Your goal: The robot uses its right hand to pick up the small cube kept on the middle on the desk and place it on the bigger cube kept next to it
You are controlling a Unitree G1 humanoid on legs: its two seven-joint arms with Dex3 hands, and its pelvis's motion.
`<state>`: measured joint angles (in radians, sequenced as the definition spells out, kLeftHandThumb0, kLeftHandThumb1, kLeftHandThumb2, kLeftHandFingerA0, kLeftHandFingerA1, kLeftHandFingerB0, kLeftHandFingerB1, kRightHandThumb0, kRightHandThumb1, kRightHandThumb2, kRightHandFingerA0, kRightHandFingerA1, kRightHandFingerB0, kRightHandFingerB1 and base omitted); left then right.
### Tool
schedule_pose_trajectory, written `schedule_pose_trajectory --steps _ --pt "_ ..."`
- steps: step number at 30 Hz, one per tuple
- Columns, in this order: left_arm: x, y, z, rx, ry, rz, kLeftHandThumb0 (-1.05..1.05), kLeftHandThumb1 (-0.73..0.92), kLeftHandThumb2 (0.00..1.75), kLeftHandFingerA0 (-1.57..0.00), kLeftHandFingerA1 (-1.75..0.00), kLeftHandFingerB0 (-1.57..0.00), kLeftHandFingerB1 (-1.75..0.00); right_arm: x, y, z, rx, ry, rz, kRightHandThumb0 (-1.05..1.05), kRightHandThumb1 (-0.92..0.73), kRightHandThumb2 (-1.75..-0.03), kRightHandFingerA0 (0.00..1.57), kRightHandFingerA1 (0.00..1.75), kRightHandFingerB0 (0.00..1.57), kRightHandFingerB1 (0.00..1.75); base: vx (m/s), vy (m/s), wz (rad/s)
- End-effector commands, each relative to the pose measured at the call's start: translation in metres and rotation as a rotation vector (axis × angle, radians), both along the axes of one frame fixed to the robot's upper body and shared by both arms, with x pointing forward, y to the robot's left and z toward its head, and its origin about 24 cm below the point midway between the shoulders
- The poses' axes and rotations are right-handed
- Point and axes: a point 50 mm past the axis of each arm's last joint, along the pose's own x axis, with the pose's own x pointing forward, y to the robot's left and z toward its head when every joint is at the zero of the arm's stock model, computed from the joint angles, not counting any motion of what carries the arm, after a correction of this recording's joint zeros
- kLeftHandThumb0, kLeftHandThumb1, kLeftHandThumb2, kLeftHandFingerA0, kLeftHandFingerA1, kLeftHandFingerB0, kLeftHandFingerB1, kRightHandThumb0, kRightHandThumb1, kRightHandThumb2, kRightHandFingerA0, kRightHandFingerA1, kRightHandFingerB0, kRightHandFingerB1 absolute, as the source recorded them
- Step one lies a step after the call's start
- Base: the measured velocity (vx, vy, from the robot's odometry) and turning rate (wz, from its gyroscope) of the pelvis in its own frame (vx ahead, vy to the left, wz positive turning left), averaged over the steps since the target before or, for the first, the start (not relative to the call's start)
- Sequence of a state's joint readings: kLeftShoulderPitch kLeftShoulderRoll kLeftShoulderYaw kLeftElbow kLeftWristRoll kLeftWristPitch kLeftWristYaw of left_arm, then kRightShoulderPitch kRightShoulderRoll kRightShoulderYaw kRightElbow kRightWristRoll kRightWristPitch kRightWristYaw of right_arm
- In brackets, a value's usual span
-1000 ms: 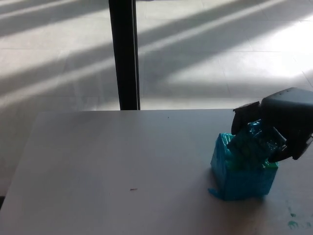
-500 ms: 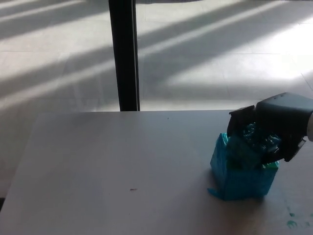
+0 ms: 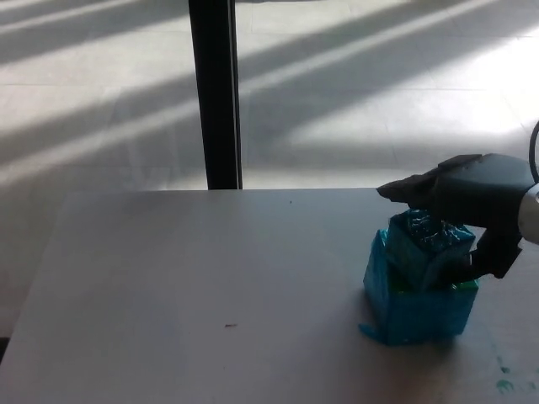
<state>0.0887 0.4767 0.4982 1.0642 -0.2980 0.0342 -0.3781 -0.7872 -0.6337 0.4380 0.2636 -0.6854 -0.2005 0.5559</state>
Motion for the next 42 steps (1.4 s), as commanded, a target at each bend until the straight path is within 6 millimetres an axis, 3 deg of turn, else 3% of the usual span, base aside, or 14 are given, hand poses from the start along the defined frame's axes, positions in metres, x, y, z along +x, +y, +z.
schedule_pose_trajectory --steps 1,3,4,5,16,24,27,31,34,35,38,39,41,42 --pt "-0.002 0.006 0.005 0.019 -0.007 0.001 -0.66 0.69 0.61 -0.42 -0.53 -0.42 -0.39 -0.002 -0.011 0.002 -0.043 0.027 -0.052 -0.9 -0.5 -0.56 0.0 0.0 0.0 0.0 0.0 0.0 0.0" --pt "-0.002 0.006 0.005 0.023 0.002 0.002 -0.66 0.7 0.61 -0.43 -0.53 -0.43 -0.4 -0.003 -0.012 0.005 -0.046 0.032 -0.056 -0.91 -0.5 -0.56 0.0 0.0 0.0 0.0 0.0 0.0 0.0" --pt "-0.003 0.005 0.004 0.028 0.007 0.009 -0.67 0.69 0.61 -0.46 -0.54 -0.46 -0.4 -0.002 -0.013 0.006 -0.046 0.029 -0.058 -0.87 -0.5 -0.9 0.0 0.14 0.0 0.01 0.0 0.0 0.0" --pt "-0.003 0.005 0.003 0.03 0.009 0.013 -0.67 0.68 0.61 -0.48 -0.56 -0.46 -0.4 -0.003 -0.013 0.012 -0.048 0.025 -0.063 -0.89 -0.5 -0.56 0.0 0.0 0.0 0.0 0.0 0.0 0.0" --pt "-0.005 0.007 0.003 0.033 0.024 0.012 -0.65 0.69 0.61 -0.47 -0.5 -0.45 -0.39 -0.021 -0.041 0.073 0.078 0.009 -0.121 -0.9 -0.51 -0.57 0.0 0.0 0.0 0.0 0.0 0.0 0.0" --pt "-0.01 0.008 0.002 0.024 0.037 0.034 -0.64 0.68 0.61 -0.47 -0.51 -0.45 -0.38 -0.058 -0.128 0.087 0.32 -0.108 -0.3 -0.87 -0.59 -0.58 0.0 0.0 0.0 0.03 0.0 0.0 0.0" --pt "-0.01 0.008 0.002 0.023 0.038 0.033 -0.63 0.68 0.61 -0.47 -0.51 -0.47 -0.39 -0.072 -0.152 0.081 0.447 -0.202 -0.329 -0.84 -0.51 -0.84 0.0 0.07 0.04 0.05 0.0 0.0 0.0" --pt "-0.013 0.007 0.0 0.022 0.047 0.033 -0.64 0.68 0.61 -0.46 -0.52 -0.46 -0.39 -0.103 -0.199 0.063 0.67 -0.343 -0.478 -0.57 -0.51 -0.77 0.0 0.14 0.06 0.26 0.0 0.0 0.0" --pt "-0.013 0.007 0.001 0.015 0.034 0.024 -0.64 0.69 0.61 -0.45 -0.52 -0.46 -0.39 -0.119 -0.22 0.046 0.774 -0.368 -0.57 -0.73 -0.45 -0.79 0.0 0.12 0.1 0.23 0.0 0.0 0.0" --pt "-0.013 0.007 0.001 0.016 0.036 0.028 -0.63 0.68 0.61 -0.47 -0.53 -0.47 -0.39 -0.131 -0.234 0.031 0.841 -0.379 -0.648 -0.66 -0.44 -0.85 0.0 0.23 0.04 0.37 0.0 0.0 0.0" --pt "-0.012 0.008 0.0 0.025 0.051 0.039 -0.65 0.68 0.61 -0.49 -0.53 -0.48 -0.39 -0.159 -0.262 -0.007 0.908 -0.402 -0.817 -0.78 -0.5 -0.88 0.01 0.2 0.05 0.34 0.0 0.0 0.0" --pt "-0.012 0.008 0.0 0.02 0.045 0.041 -0.64 0.68 0.61 -0.48 -0.53 -0.47 -0.39 -0.165 -0.267 -0.015 0.919 -0.407 -0.851 -0.76 -0.64 -0.6 0.0 0.35 0.1 0.32 0.0 0.0 0.0" --pt "-0.013 0.008 0.002 0.019 0.04 0.04 -0.65 0.68 0.61 -0.46 -0.53 -0.44 -0.4 -0.186 -0.282 -0.045 0.987 -0.399 -1.001 -0.78 -0.63 -0.6 0.0 0.47 0.1 0.42 0.0 0.0 0.0" --pt "-0.013 0.008 0.002 0.02 0.039 0.037 -0.65 0.68 0.61 -0.46 -0.53 -0.44 -0.4 -0.19 -0.286 -0.051 0.995 -0.399 -1.03 -0.8 -0.5 -0.88 0.01 0.46 0.09 0.5 0.0 0.0 0.0"
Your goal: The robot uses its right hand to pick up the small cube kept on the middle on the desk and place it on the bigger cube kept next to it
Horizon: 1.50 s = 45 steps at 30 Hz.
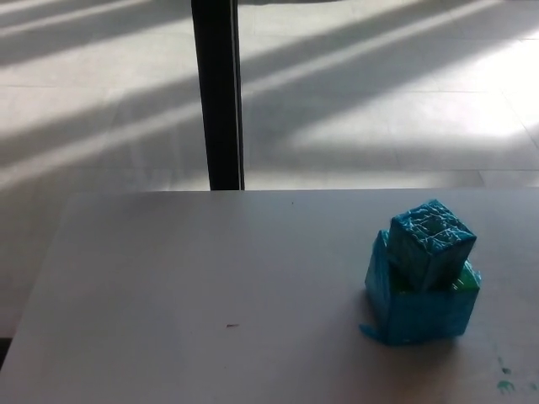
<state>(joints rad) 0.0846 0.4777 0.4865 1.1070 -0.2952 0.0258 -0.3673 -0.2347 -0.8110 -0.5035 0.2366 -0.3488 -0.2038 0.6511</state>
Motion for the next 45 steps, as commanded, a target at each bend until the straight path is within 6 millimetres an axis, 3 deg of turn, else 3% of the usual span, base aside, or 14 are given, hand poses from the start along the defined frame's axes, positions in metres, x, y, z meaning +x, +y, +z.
schedule_pose_trajectory --steps 1,2,5,7,13,17,30,31,33,34,36,37,41,45 --pt "-0.007 0.009 0.007 0.027 0.008 0.018 -0.65 0.68 0.61 -0.46 -0.53 -0.44 -0.4 -0.093 -0.085 -0.088 0.429 -0.254 -0.513 -0.8 -0.5 -0.88 0.01 0.46 0.09 0.5 0.0 0.0 0.0" --pt "-0.006 0.009 0.007 0.027 0.005 0.016 -0.64 0.68 0.61 -0.46 -0.53 -0.44 -0.4 -0.098 -0.088 -0.095 0.421 -0.246 -0.552 -0.81 -0.62 -0.59 0.0 0.54 0.11 0.49 0.0 0.0 0.0" --pt "-0.006 0.009 0.007 0.024 0.001 0.022 -0.65 0.68 0.61 -0.46 -0.53 -0.43 -0.4 -0.11 -0.092 -0.109 0.423 -0.245 -0.604 -0.86 -0.64 -0.6 0.0 0.62 0.11 0.52 0.0 0.0 0.0" --pt "-0.006 0.009 0.006 0.026 0.013 0.025 -0.64 0.68 0.61 -0.45 -0.51 -0.43 -0.39 -0.127 -0.099 -0.129 0.449 -0.25 -0.697 -0.43 -0.29 -0.93 0.04 0.58 0.04 0.54 0.0 0.0 0.0" --pt "-0.006 0.009 0.006 0.019 0.005 0.041 -0.64 0.67 0.61 -0.49 -0.53 -0.45 -0.4 -0.152 -0.102 -0.161 0.564 -0.263 -0.853 -0.81 -0.64 -0.59 0.01 0.79 0.18 0.61 0.0 0.0 0.0" --pt "-0.006 0.008 0.006 0.012 -0.009 0.04 -0.65 0.67 0.6 -0.5 -0.56 -0.47 -0.4 -0.17 -0.1 -0.187 0.632 -0.242 -0.981 -0.77 -0.51 -0.85 0.07 0.71 0.14 0.62 0.0 0.0 0.0" --pt "-0.005 0.008 0.004 0.025 0.013 0.024 -0.66 0.67 0.61 -0.49 -0.51 -0.45 -0.4 -0.176 -0.081 -0.227 0.805 -0.13 -1.017 -0.72 -0.5 -0.86 0.09 0.73 0.22 0.65 0.0 0.0 0.0" --pt "-0.005 0.007 0.004 0.024 0.016 0.03 -0.66 0.67 0.6 -0.52 -0.52 -0.47 -0.39 -0.174 -0.078 -0.231 0.784 -0.094 -1.009 -0.73 -0.64 -0.59 0.05 0.96 0.22 0.71 0.0 0.0 0.0" --pt "-0.005 0.007 0.004 0.022 0.019 0.034 -0.65 0.67 0.61 -0.49 -0.52 -0.46 -0.4 -0.17 -0.068 -0.239 0.777 -0.002 -0.946 -0.7 -0.48 -0.85 0.13 0.73 0.26 0.65 0.0 0.0 0.0" --pt "-0.005 0.007 0.003 0.021 0.017 0.033 -0.64 0.67 0.61 -0.49 -0.52 -0.46 -0.4 -0.169 -0.067 -0.239 0.777 0.007 -0.926 -0.68 -0.61 -0.58 0.04 0.94 0.27 0.68 0.0 0.0 0.0" --pt "-0.005 0.007 0.004 0.019 0.013 0.018 -0.65 0.68 0.61 -0.47 -0.51 -0.44 -0.39 -0.166 -0.065 -0.238 0.779 0.027 -0.887 -0.69 -0.49 -0.85 0.13 0.72 0.26 0.64 0.0 0.0 0.0" --pt "-0.005 0.007 0.004 0.019 0.01 0.021 -0.65 0.68 0.61 -0.46 -0.51 -0.43 -0.4 -0.165 -0.064 -0.239 0.781 0.026 -0.899 -0.65 -0.62 -0.58 0.08 0.86 0.29 0.62 0.0 0.0 0.0" --pt "-0.003 0.008 0.006 0.034 0.022 0.007 -0.66 0.68 0.61 -0.49 -0.55 -0.47 -0.42 -0.164 -0.064 -0.239 0.805 0.028 -0.877 -0.72 -0.48 -0.85 0.15 0.73 0.24 0.63 0.0 0.0 0.0" --pt "-0.004 0.008 0.005 0.029 0.026 0.016 -0.65 0.68 0.61 -0.47 -0.51 -0.43 -0.39 -0.164 -0.064 -0.24 0.793 0.036 -0.884 -0.75 -0.57 -0.62 0.11 0.83 0.25 0.64 0.0 0.0 0.0"
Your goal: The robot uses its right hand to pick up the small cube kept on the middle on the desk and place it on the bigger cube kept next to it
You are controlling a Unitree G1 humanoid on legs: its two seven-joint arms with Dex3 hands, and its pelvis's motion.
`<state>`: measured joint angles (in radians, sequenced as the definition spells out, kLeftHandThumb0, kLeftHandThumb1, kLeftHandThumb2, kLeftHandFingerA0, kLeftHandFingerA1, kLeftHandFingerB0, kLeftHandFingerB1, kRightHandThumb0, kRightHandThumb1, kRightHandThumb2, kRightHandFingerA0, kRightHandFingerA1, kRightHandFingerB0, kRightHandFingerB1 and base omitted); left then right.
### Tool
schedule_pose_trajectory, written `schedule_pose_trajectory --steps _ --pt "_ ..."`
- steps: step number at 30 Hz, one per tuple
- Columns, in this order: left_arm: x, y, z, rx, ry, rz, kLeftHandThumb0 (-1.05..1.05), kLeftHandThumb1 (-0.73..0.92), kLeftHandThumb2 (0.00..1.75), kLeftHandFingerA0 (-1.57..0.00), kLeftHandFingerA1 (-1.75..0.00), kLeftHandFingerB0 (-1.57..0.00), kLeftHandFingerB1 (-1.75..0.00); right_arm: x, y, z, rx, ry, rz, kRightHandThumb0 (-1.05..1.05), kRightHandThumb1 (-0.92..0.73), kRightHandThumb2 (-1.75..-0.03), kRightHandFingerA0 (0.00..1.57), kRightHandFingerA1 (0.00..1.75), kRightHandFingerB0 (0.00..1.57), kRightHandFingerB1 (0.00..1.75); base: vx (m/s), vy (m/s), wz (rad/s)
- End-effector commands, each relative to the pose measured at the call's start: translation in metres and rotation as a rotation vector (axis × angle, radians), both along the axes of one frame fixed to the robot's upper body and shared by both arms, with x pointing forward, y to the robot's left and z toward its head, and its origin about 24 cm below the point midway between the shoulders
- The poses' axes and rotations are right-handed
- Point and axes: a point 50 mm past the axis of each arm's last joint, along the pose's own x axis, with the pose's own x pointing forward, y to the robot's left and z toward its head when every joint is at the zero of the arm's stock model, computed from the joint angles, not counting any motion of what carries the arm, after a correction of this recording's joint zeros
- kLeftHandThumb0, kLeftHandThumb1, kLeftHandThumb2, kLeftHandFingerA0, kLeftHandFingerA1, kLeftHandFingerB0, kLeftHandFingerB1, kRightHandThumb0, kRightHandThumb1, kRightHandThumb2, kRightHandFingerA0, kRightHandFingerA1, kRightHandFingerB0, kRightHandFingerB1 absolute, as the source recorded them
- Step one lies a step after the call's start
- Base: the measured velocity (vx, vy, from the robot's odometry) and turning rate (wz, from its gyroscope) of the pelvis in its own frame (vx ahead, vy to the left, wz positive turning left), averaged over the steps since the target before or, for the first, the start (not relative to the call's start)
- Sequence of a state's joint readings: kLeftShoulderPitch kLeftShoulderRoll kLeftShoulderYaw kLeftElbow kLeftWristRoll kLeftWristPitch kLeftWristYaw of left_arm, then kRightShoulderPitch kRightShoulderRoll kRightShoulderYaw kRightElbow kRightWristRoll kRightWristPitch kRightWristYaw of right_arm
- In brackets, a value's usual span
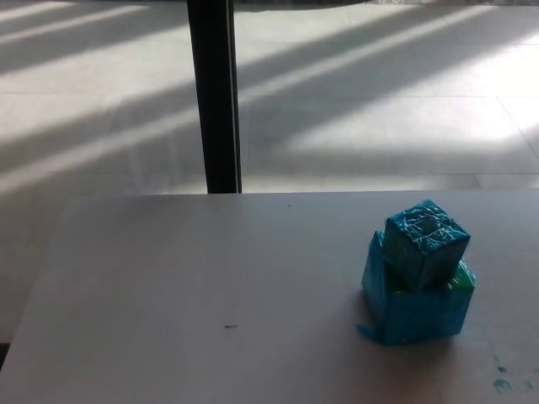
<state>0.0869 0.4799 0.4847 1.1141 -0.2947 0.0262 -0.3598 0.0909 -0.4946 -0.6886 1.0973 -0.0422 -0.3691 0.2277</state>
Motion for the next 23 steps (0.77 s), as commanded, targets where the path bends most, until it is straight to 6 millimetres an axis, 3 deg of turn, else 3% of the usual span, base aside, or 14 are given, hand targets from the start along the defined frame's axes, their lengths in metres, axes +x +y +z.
schedule_pose_trajectory --steps 1,2,3,4,15,16,17,18,23 --pt "-0.0016 0.0074 0.0056 0.041 0.029 -0.015 -0.67 0.69 0.62 -0.48 -0.52 -0.44 -0.39 -0.0027 -0.0042 0.0055 0.004 -0.057 -0.025 -0.68 -0.63 -0.59 0.11 0.84 0.27 0.6 0.0 0.0 0.0" --pt "-0.0015 0.0074 0.0052 0.04 0.03 -0.009 -0.66 0.69 0.62 -0.49 -0.51 -0.45 -0.39 -0.0028 -0.0044 0.0054 0.003 -0.054 -0.026 -0.67 -0.64 -0.59 0.12 0.82 0.27 0.59 0.0 0.0 0.0" --pt "-0.0014 0.0072 0.005 0.027 0.018 0.007 -0.66 0.68 0.6 -0.49 -0.54 -0.48 -0.41 -0.0029 -0.0043 0.0056 -0.004 -0.05 -0.02 -0.65 -0.47 -0.92 0.14 0.66 0.3 0.64 0.0 0.0 0.0" --pt "-0.0013 0.0071 0.0051 0.024 0.013 0.009 -0.66 0.68 0.61 -0.49 -0.55 -0.49 -0.42 -0.0027 -0.0043 0.0061 -0.009 -0.046 -0.013 -0.75 -0.63 -0.6 0.14 0.84 0.25 0.63 0.0 0.0 0.0" --pt "0.0007 0.0072 0.0054 0.042 0.021 -0.009 -0.67 0.69 0.6 -0.51 -0.55 -0.47 -0.41 0.0035 -0.004 0.0074 -0.017 -0.037 0.008 -0.7 -0.63 -0.59 0.19 0.83 0.27 0.63 0.0 0.0 0.0" --pt "0.0007 0.0071 0.0056 0.04 0.018 -0.004 -0.71 0.56 0.74 -0.48 -0.59 -0.45 -0.48 0.0039 -0.0039 0.0068 -0.025 -0.031 0.004 -0.69 -0.63 -0.59 0.19 0.83 0.28 0.63 0.0 0.0 0.0" --pt "0.0007 0.0071 0.0057 0.039 0.016 -0.003 -0.71 0.56 0.74 -0.48 -0.59 -0.45 -0.48 0.004 -0.0039 0.0066 -0.023 -0.032 0.003 -0.69 -0.63 -0.59 0.19 0.83 0.28 0.63 0.0 0.0 0.0" --pt "0.0 0.0066 0.0051 0.039 0.017 -0.002 -0.66 0.68 0.6 -0.51 -0.54 -0.49 -0.42 0.0038 -0.0043 0.0077 -0.027 -0.033 0.006 -0.68 -0.63 -0.59 0.19 0.84 0.27 0.63 0.0 0.0 0.0" --pt "0.0065 0.0056 0.006 0.029 0.003 0.002 -0.65 0.69 0.61 -0.51 -0.52 -0.48 -0.4 0.0055 -0.0051 0.0099 -0.036 -0.039 0.005 -0.7 -0.63 -0.59 0.19 0.83 0.27 0.61 0.0 0.0 0.0"
